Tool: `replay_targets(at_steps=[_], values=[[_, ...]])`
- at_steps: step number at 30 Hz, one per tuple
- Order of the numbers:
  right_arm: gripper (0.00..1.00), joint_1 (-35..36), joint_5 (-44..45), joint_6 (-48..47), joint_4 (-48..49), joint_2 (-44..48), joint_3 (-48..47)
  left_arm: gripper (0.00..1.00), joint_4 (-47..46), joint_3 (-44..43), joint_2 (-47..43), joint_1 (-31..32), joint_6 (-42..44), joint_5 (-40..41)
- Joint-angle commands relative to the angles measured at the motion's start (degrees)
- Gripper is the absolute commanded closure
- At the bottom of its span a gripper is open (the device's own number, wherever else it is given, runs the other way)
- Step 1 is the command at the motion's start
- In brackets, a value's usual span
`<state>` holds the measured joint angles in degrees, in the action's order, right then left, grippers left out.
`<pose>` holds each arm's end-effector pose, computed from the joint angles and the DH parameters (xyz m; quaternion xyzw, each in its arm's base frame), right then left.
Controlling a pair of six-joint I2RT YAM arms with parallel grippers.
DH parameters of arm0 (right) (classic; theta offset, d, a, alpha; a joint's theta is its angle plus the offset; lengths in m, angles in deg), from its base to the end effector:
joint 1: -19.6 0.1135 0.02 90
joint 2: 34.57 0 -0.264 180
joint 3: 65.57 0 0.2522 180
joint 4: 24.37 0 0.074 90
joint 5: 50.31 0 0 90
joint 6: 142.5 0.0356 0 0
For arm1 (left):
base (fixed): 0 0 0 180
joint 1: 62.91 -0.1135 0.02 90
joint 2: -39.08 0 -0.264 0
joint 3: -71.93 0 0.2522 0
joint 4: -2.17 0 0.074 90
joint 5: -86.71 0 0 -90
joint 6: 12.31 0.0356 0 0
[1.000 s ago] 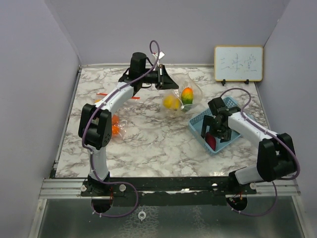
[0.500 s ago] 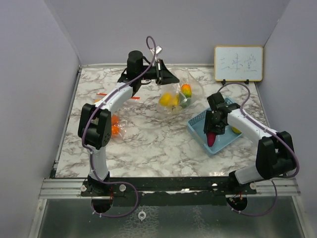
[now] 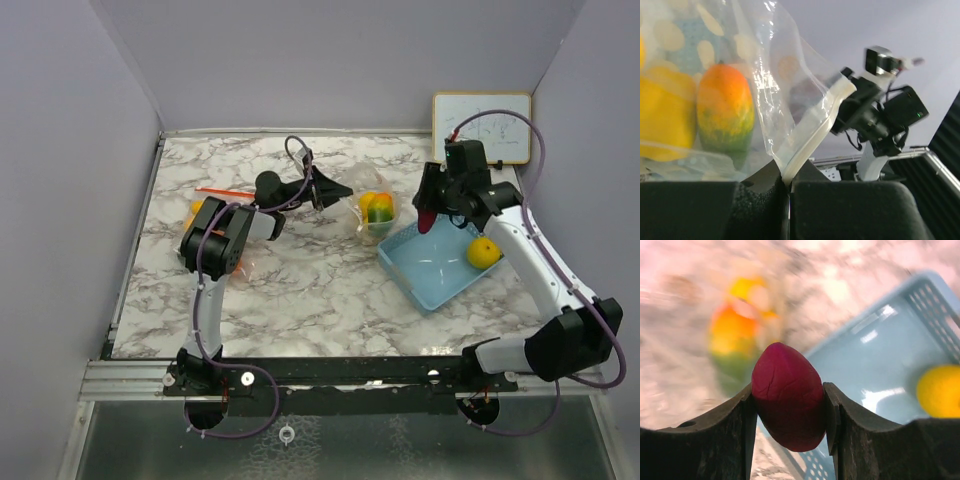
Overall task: Place the food in the zip-top bag and seal the zipper
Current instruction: Place the fake vegetable in the zipper food storage bag.
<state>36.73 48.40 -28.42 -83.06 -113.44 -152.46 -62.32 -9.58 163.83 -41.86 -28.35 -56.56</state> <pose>0.2768 0.0797 0.3233 0.0824 0.9357 0.0512 0.3392 0.4032 -0.1858 0.1922 -0.0681 0.6221 -0.7733 0.1021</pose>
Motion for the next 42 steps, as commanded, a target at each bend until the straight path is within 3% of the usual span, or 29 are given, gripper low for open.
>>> replay_targets(at_steps=[1,6,13,19,26,28,31,32,35,42], values=[[0.79,-0.16,-16.29,-4.22,14.09,4.74,-5.00,1.00,7.22,-6.74,-6.38,0.48,6.39,-2.20],[0.81,-0.07,-31.12,-1.84,22.04,1.72,-6.36,1.00,17.02,-9.60,-7.72,0.52,10.92,-4.30],[0.82,-0.05,-38.30,2.79,31.83,-3.17,-6.73,1.00,28.91,-10.23,-9.86,1.15,18.70,-5.64],[0.83,0.76,-37.03,4.18,35.27,-7.21,-3.26,1.00,25.22,-8.11,-10.02,1.96,16.15,-5.44],[0.83,1.89,-27.42,0.96,31.53,-2.75,4.64,1.00,24.86,-7.91,-10.49,2.05,16.04,-5.46],[0.76,2.01,-26.33,-1.15,29.76,-1.97,5.43,1.00,24.76,-7.89,-10.11,2.05,15.91,-5.32],[0.55,2.03,-25.19,-4.11,25.91,-1.94,4.44,1.00,23.93,-8.65,-9.13,2.22,15.21,-5.17],[0.46,2.04,-24.33,-4.79,24.99,-1.57,3.93,1.00,23.79,-8.97,-8.90,2.31,15.02,-5.19],[0.02,2.01,-20.93,-5.87,23.33,0.10,1.87,1.00,23.85,-9.33,-8.50,2.48,15.12,-5.21],[0.00,1.98,-9.44,-4.84,12.95,2.21,-4.84,1.00,22.67,-8.53,-7.12,2.58,14.47,-5.43]])
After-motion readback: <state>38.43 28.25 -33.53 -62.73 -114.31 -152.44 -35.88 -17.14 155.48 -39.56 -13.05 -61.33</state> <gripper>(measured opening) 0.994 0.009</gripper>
